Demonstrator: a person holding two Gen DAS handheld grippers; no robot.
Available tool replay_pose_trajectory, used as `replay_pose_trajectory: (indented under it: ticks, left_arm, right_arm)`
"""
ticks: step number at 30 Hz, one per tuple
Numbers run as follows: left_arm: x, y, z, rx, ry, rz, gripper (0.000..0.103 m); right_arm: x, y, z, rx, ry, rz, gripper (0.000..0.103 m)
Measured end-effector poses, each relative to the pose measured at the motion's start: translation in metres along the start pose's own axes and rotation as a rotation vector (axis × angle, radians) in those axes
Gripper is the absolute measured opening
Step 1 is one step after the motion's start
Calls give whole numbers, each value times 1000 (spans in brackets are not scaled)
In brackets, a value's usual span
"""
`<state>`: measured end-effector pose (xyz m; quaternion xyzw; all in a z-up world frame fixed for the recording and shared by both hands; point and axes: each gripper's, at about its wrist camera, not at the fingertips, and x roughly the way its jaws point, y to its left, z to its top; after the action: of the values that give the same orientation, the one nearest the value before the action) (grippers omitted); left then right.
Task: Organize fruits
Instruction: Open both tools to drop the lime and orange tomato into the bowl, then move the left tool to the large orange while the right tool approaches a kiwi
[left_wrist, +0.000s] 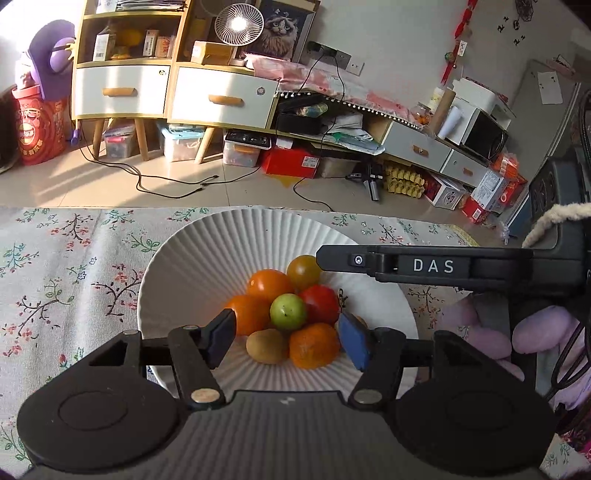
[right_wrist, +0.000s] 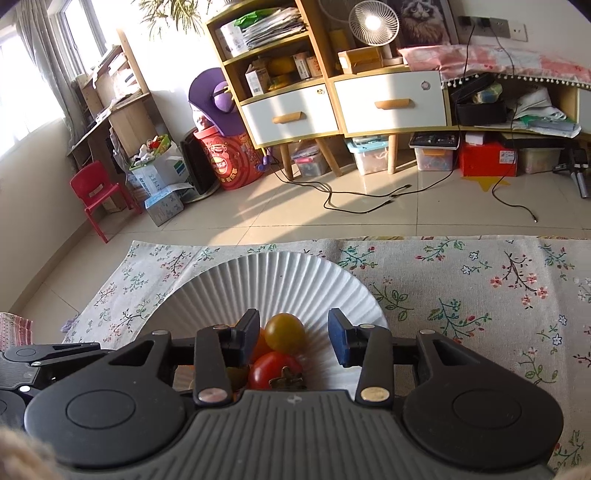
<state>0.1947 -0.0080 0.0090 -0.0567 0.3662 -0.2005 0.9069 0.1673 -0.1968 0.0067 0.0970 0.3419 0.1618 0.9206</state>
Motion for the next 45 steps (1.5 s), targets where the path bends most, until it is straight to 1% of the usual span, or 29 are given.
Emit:
replay_pose_trajectory:
  ticks: [2,4,5,6,8,12,14,16,19,23,27,30,34,40,45]
  left_arm:
    - [-4,0,-2,5,-3,9,70]
    - [-9,-1,-3,18,-1,14,71]
    - [-11,-2,-4,27,-5,18,74]
    - [-15,-2,-6,36,-14,25,81]
    - [-22,-1,-10,46,-33,39,89]
    - [-30,2,-13,66,-35,44,90]
    - [-33,5,-16,75,-40,53,93]
    - [-36,7,-19,80,-38,60,95]
    - [-41,11,-25,94,-31,76,99]
    - [-49,17,-33,108,-26,93,101]
    - [-55,23,-42,103,-28,103,101]
    - [-56,27,-47,94,-27,120,101]
    - [-61,30,-61,100,-30,128,101]
    - [-60,37,-82,124,-20,139,101]
    - [-57,41,-95,135,-16,158,101]
  right_arm:
    - [-5,2,-1,-4,-6,-4,44]
    - [-10,3,-4,-7,-11,0,50]
    - [-12,4,-6,-9,-12,-1,52]
    - [-15,5,-7,-15,-12,-6,55]
    - [-19,8,-11,-33,-10,-19,58]
    - [-31,15,-16,-66,-19,-41,71]
    - [-38,18,-19,-68,-28,-44,75]
    - [-43,19,-23,-64,-31,-43,81]
    - [-50,20,-31,-61,-33,-48,87]
    - [-60,20,-46,-49,-24,-59,89]
    - [-67,23,-61,-73,-10,-86,93]
    - [-69,28,-71,-88,7,-109,93]
    - [-69,34,-83,-92,25,-106,95]
    - [-69,58,-101,-210,18,-86,96]
    - [-65,72,-111,-278,28,-62,96]
